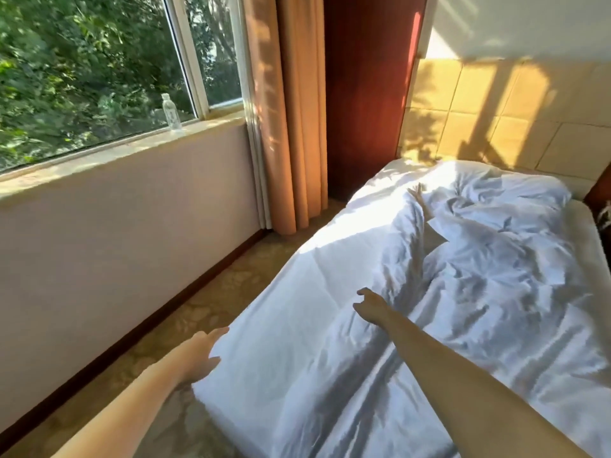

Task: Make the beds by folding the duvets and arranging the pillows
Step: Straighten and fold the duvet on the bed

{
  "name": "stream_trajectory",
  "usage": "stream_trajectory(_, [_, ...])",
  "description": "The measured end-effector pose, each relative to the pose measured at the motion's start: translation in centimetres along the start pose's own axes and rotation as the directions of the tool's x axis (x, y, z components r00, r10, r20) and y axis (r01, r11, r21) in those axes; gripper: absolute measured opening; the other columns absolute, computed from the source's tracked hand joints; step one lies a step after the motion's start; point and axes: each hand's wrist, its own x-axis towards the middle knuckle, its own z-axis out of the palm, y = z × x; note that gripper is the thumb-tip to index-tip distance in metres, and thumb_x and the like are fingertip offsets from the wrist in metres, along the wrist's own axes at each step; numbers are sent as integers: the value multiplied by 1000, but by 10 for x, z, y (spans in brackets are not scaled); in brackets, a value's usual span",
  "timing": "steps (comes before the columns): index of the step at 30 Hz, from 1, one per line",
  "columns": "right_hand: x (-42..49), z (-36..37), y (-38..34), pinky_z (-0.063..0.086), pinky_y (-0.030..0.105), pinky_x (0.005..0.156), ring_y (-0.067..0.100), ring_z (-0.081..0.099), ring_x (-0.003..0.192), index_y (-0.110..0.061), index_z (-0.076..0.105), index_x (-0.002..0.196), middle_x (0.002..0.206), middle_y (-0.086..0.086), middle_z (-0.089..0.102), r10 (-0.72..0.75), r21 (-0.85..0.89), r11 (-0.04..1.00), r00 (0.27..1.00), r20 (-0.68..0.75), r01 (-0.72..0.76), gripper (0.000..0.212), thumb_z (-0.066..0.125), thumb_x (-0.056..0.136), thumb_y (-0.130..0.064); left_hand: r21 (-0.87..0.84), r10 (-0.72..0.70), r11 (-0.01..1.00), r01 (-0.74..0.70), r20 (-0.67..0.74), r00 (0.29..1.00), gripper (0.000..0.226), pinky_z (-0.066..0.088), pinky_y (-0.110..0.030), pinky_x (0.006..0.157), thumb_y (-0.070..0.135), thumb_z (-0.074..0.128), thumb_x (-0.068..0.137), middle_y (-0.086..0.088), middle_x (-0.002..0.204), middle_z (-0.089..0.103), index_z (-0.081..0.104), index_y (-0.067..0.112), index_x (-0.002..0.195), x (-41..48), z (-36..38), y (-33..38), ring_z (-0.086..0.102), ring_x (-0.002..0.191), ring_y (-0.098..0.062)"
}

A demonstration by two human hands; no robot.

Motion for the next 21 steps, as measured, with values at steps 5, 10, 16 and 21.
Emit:
stream_trajectory(5, [34,-2,-10,37,26,93,31,41,130,-4,32,142,145,17,37,240,119,968,955,-173,-221,50,45,95,-10,123,185,974,-191,59,981,65,44,-30,100,33,47,96,-4,140,39,11,36,150,93,-45,-34,54,115,-17])
stream_trajectory(10, [43,11,-55,31,26,76,21,43,95,4,41,133,107,12,44,418,321,893,846,-330,-316,43,46,92,-6,269,407,866,-422,112,907,64,41,-30,101,29,45,97,-8,140,39,10,34,150,158,-121,-78,51,121,-21])
stream_trajectory(16, [32,56,-110,36,23,73,27,55,104,-6,36,140,126,17,51,484,448,841,792,-373,-303,54,53,89,-10,304,509,795,-525,135,850,63,38,-31,104,27,42,99,-15,147,32,7,31,151,235,-177,-102,49,124,-24])
stream_trajectory(21, [27,53,-116,37,31,77,23,44,83,5,37,135,97,11,44,697,603,678,629,-345,-420,43,45,93,-3,263,684,630,-731,260,682,65,40,-30,98,27,47,97,-6,138,39,11,34,150,288,-188,-85,51,115,-20])
